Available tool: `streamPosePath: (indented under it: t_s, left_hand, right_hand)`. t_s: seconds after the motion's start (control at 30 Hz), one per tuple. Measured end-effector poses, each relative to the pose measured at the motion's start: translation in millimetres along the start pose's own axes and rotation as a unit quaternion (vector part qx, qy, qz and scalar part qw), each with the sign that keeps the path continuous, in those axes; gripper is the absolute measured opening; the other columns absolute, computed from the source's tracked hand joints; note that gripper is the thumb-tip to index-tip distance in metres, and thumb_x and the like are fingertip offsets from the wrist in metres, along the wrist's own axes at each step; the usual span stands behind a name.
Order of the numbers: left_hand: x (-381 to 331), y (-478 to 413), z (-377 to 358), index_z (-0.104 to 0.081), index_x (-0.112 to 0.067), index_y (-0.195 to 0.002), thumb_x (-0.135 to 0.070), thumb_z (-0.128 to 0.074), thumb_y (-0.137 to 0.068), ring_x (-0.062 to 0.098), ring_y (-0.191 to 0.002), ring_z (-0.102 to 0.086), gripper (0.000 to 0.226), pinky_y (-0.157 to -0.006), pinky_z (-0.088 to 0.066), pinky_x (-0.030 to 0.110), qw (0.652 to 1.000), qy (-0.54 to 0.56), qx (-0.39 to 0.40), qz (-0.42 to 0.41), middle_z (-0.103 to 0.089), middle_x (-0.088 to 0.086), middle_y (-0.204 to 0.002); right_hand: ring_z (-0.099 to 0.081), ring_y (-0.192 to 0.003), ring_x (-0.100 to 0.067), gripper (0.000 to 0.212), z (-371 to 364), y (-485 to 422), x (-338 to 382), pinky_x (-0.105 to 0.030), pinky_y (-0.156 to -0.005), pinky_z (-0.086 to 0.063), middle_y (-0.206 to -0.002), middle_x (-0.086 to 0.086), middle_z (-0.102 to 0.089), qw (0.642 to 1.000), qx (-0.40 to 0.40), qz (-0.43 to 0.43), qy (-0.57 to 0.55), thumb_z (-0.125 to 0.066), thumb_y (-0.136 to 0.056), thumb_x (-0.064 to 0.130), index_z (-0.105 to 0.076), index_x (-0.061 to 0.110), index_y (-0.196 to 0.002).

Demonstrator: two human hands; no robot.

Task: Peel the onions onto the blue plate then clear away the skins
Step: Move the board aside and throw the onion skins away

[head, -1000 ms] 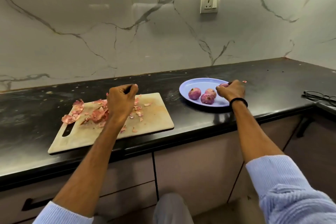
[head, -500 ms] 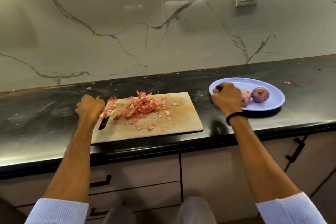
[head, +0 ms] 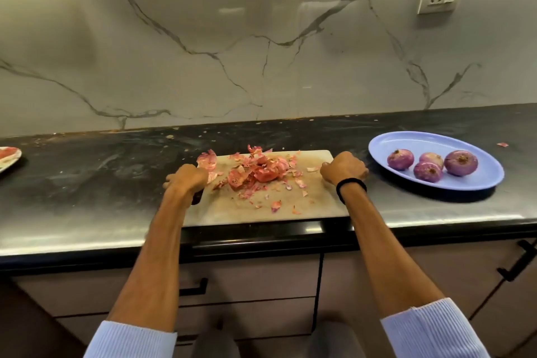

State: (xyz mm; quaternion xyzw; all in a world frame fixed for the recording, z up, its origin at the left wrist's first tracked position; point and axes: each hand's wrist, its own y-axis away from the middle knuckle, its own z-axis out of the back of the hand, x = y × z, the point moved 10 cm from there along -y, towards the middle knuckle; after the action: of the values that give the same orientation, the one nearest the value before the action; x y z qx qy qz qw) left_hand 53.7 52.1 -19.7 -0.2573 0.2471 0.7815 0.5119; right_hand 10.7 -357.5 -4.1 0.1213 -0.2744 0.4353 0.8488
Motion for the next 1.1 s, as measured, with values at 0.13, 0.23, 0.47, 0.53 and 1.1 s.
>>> streamPosePath:
  t_s: [0.13, 0.23, 0.47, 0.53, 1.1]
  left_hand:
    - [13.1, -10.2, -1.3, -0.051, -0.003, -0.133, -0.051, -0.035, -0.086, 0.040, -0.118, -0.052, 0.069, -0.102, -0.045, 0.054, 0.984, 0.173, -0.018, 0.043, -0.053, 0.024, -0.133]
    - [1.5, -2.1, 1.4, -0.052, -0.006, -0.116, -0.044, -0.030, -0.104, 0.024, -0.085, -0.058, 0.045, -0.072, -0.047, 0.035, 0.948, 0.316, -0.022, 0.033, -0.061, 0.015, -0.096]
    - [-26.1, -26.1, 27.7, -0.063, -0.002, -0.113, -0.026, -0.036, -0.106, 0.022, -0.085, -0.061, 0.037, -0.079, -0.050, 0.038, 0.890, 0.449, -0.064, -0.032, -0.067, 0.015, -0.108]
    - [-34.6, -30.9, 30.6, -0.065, -0.005, -0.115, -0.019, -0.036, -0.106, 0.025, -0.095, -0.065, 0.033, -0.083, -0.055, 0.039, 0.878, 0.472, -0.064, -0.052, -0.068, 0.013, -0.108]
    - [-50.5, -50.2, 75.4, -0.068, -0.017, -0.119, -0.004, -0.061, -0.094, 0.018, -0.097, -0.068, 0.029, -0.088, -0.059, 0.042, 0.882, 0.412, -0.159, -0.165, -0.071, 0.004, -0.109]
  right_hand:
    - [-0.058, -0.112, -0.036, 0.025, 0.6, -1.8, -6.9, -0.035, -0.089, -0.042, -0.116, -0.019, -0.065, 0.995, 0.010, -0.031, -0.089, -0.063, -0.090, 0.019, -0.065, 0.002, -0.108]
    - [-0.061, -0.093, -0.033, 0.011, 4.5, -8.0, -0.4, -0.036, -0.079, -0.047, -0.098, -0.017, -0.066, 0.977, 0.013, -0.013, -0.211, -0.062, -0.088, 0.013, -0.061, 0.003, -0.083]
    - [-0.061, -0.078, -0.028, 0.021, 26.3, -45.1, 27.2, -0.036, -0.069, -0.052, -0.080, -0.010, -0.062, 0.930, -0.010, -0.010, -0.367, -0.068, -0.085, 0.011, -0.056, 0.007, -0.069]
    - [-0.066, -0.086, -0.030, 0.014, 25.1, -62.2, 33.2, -0.042, -0.081, -0.058, -0.093, -0.013, -0.069, 0.922, -0.012, -0.004, -0.387, -0.072, -0.083, 0.015, -0.064, 0.005, -0.080]
    - [-0.067, -0.102, -0.024, 0.038, 31.3, -71.9, 49.6, -0.044, -0.094, -0.056, -0.117, -0.007, -0.069, 0.872, -0.043, 0.082, -0.481, -0.070, -0.091, 0.011, -0.062, 0.007, -0.128]
